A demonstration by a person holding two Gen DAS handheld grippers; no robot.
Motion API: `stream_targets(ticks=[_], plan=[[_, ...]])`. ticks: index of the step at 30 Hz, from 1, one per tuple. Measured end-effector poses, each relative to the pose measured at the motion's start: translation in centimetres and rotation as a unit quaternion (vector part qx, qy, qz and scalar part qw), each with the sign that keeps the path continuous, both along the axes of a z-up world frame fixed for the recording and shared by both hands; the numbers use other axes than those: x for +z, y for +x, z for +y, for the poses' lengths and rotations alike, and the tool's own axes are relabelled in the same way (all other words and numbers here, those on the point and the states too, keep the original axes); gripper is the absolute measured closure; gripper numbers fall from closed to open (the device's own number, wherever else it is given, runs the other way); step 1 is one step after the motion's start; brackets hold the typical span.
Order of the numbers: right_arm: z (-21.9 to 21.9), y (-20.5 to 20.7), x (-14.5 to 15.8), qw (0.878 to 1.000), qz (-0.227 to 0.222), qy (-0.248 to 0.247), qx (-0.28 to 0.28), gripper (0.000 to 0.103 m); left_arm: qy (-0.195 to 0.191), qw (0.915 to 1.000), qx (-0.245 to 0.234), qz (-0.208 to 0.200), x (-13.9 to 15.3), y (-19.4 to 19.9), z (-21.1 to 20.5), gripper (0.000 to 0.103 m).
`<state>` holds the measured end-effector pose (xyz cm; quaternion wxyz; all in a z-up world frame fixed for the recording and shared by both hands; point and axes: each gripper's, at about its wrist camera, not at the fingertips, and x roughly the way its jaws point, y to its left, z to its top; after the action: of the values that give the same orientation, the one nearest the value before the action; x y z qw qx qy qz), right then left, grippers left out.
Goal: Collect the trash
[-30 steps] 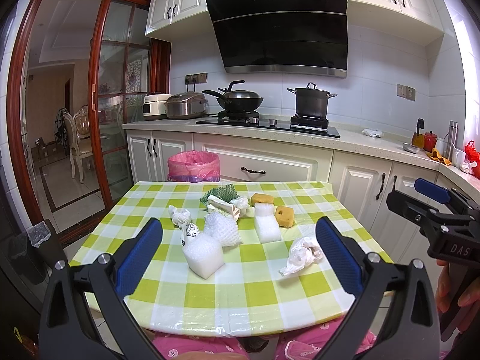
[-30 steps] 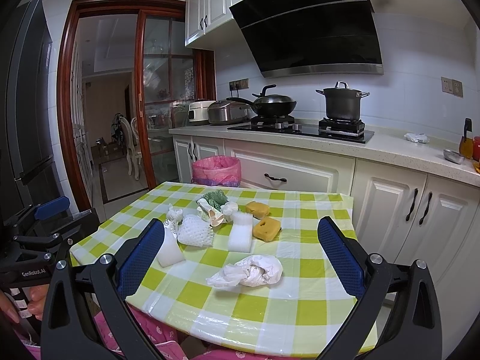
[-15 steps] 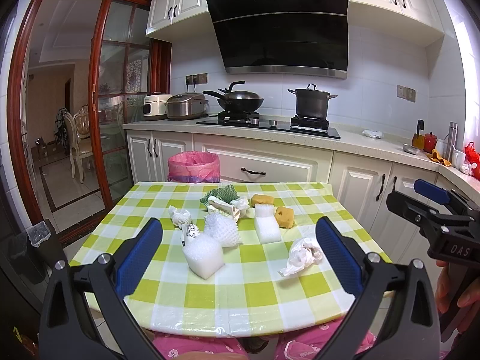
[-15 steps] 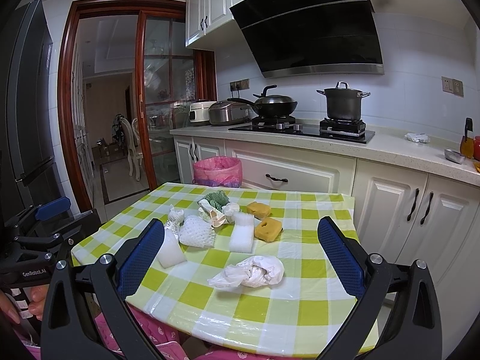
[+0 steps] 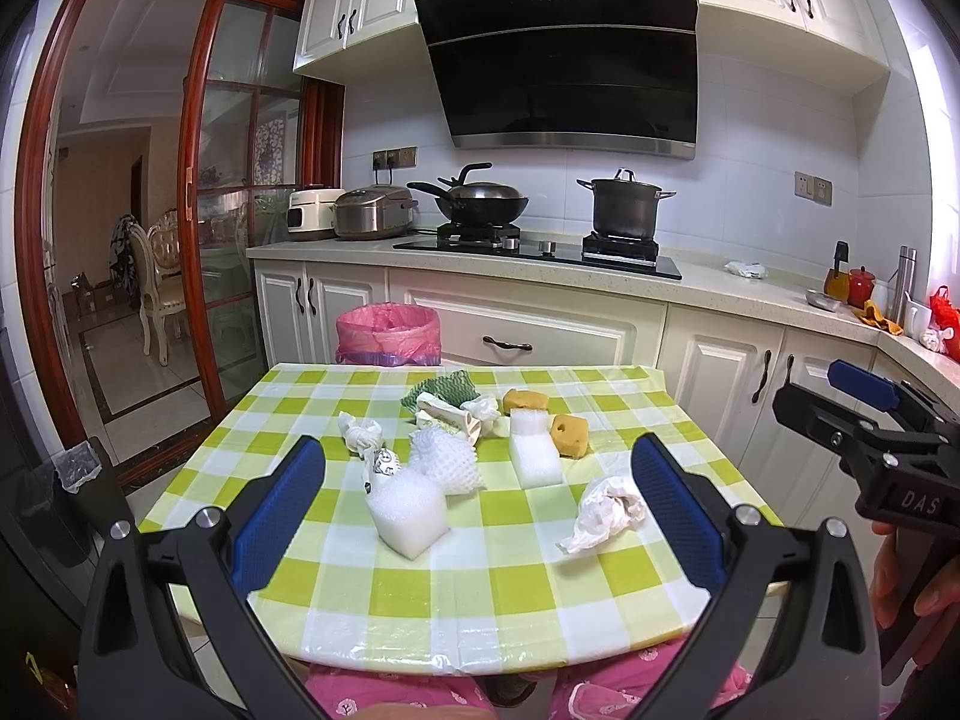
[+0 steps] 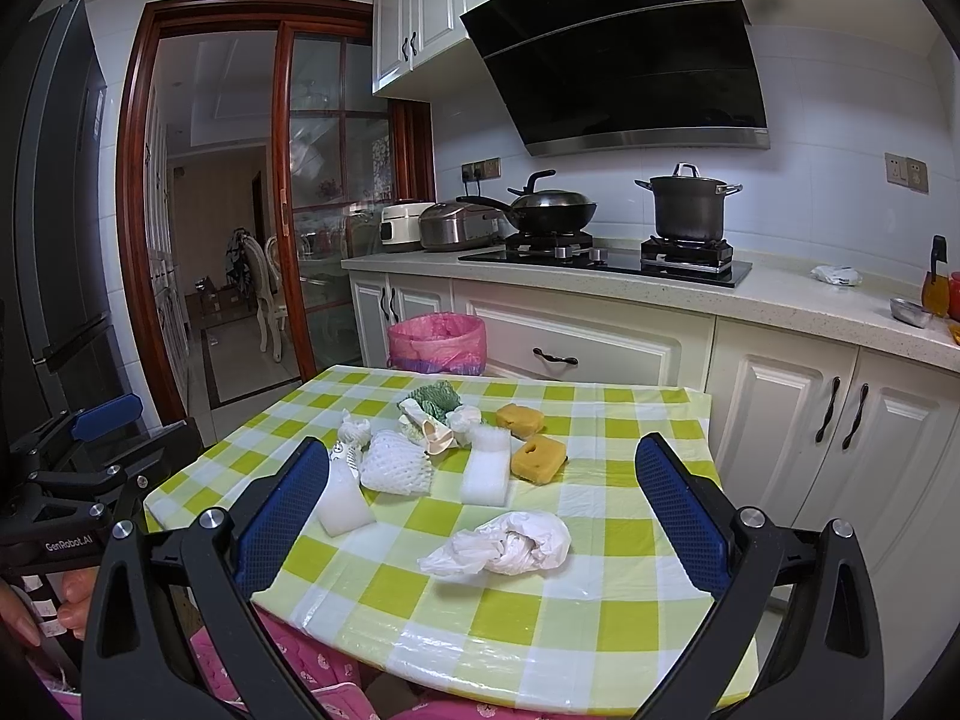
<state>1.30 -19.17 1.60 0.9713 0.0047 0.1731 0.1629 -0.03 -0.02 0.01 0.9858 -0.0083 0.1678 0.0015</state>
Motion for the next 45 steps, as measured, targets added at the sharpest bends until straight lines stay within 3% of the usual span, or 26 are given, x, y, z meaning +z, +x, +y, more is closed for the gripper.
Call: stream_targets(ticks=[45], plan=[[0.52, 0.00, 0.09, 1.000, 0.000, 0.008, 0.006, 0.007, -0.004, 1.0000, 0.003, 0.001, 0.32, 0.04, -0.24, 0.004]])
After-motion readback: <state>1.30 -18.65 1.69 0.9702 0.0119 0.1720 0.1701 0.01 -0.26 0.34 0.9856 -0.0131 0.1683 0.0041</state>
